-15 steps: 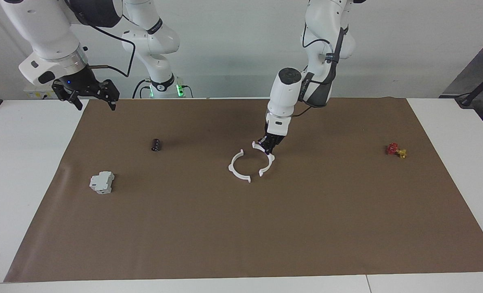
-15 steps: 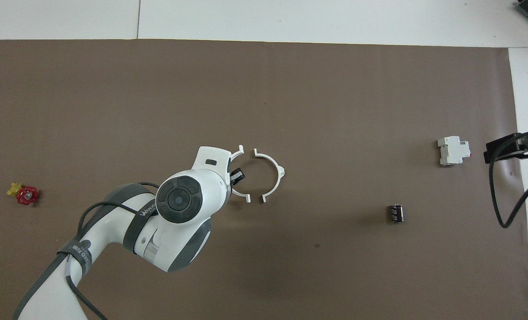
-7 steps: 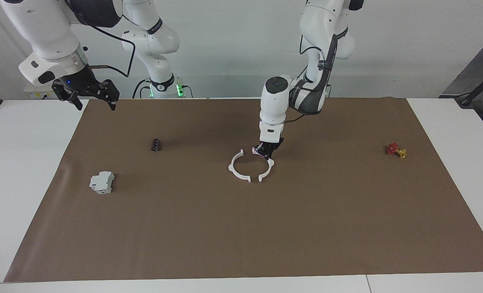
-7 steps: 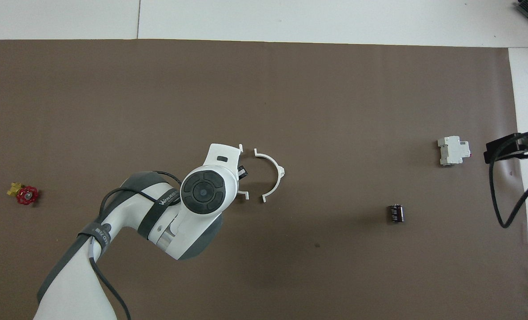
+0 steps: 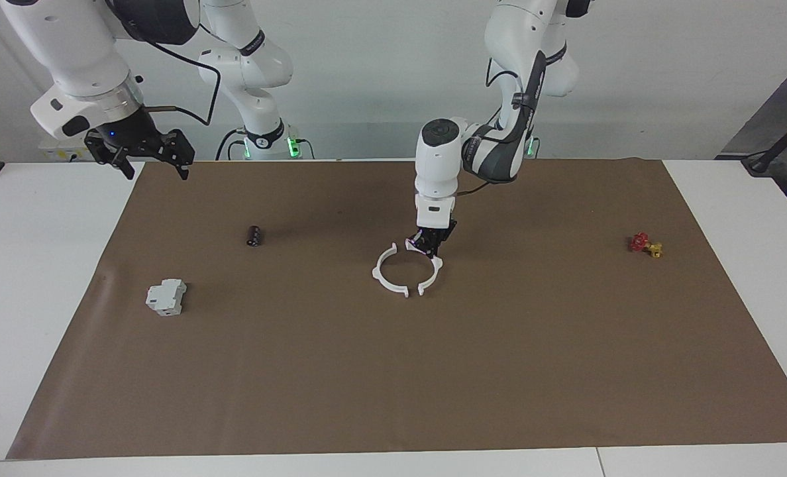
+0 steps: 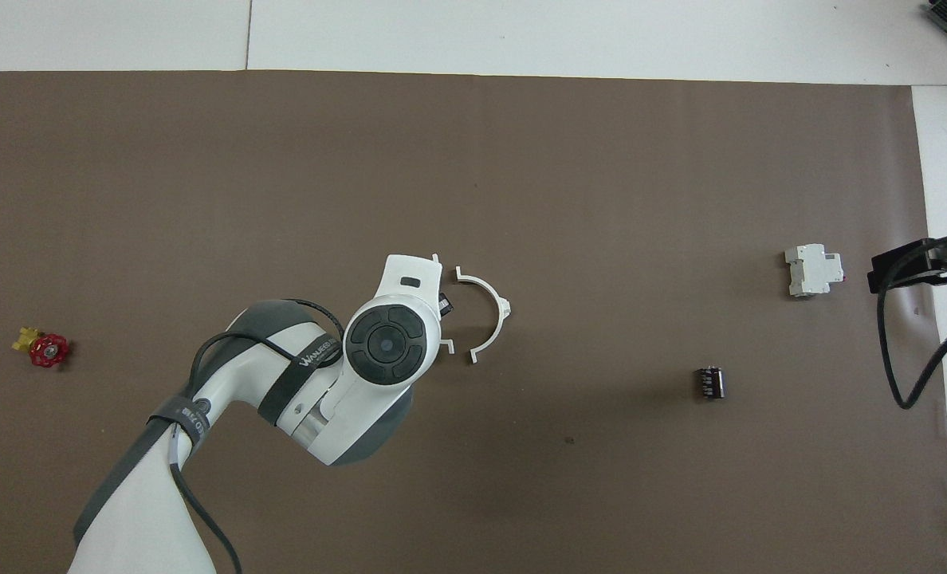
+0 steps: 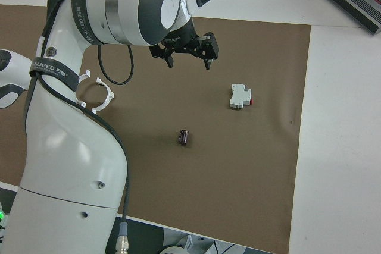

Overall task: Assemble drain pipe with both arms
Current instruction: 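Press the held half-ring onto the centered half-ring to close the ring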

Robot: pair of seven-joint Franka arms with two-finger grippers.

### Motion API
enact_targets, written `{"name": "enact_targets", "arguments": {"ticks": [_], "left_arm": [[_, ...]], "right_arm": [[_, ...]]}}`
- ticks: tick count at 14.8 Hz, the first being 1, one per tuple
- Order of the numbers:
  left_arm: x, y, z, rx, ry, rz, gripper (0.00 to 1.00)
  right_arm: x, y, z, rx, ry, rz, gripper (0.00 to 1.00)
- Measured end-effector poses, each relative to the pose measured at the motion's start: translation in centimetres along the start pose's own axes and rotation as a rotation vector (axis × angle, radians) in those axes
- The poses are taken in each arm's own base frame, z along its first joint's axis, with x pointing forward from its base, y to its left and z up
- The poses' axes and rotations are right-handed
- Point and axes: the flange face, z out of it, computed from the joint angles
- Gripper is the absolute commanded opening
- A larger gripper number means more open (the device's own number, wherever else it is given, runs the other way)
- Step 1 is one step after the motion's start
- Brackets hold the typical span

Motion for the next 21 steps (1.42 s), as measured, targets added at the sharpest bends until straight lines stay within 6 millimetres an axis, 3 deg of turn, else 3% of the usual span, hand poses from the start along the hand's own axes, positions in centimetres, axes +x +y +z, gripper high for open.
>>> {"name": "enact_targets", "arguments": {"ticks": [5,14,21], "left_arm": [[-0.8,-0.2,1.1,0.052,0.022,-0.007,0.00],[-1.7,0.2,1.1,0.052,0.028,-0.027,0.00],[-3.8,2.0,2.3,0.056,0.027,-0.050,0.00]], "right_arm": [[0.0,0.0,0.0,0.000,0.000,0.000,1.00],[0.0,0.0,0.0,0.000,0.000,0.000,1.00],[0.0,0.0,0.0,0.000,0.000,0.000,1.00]]}}
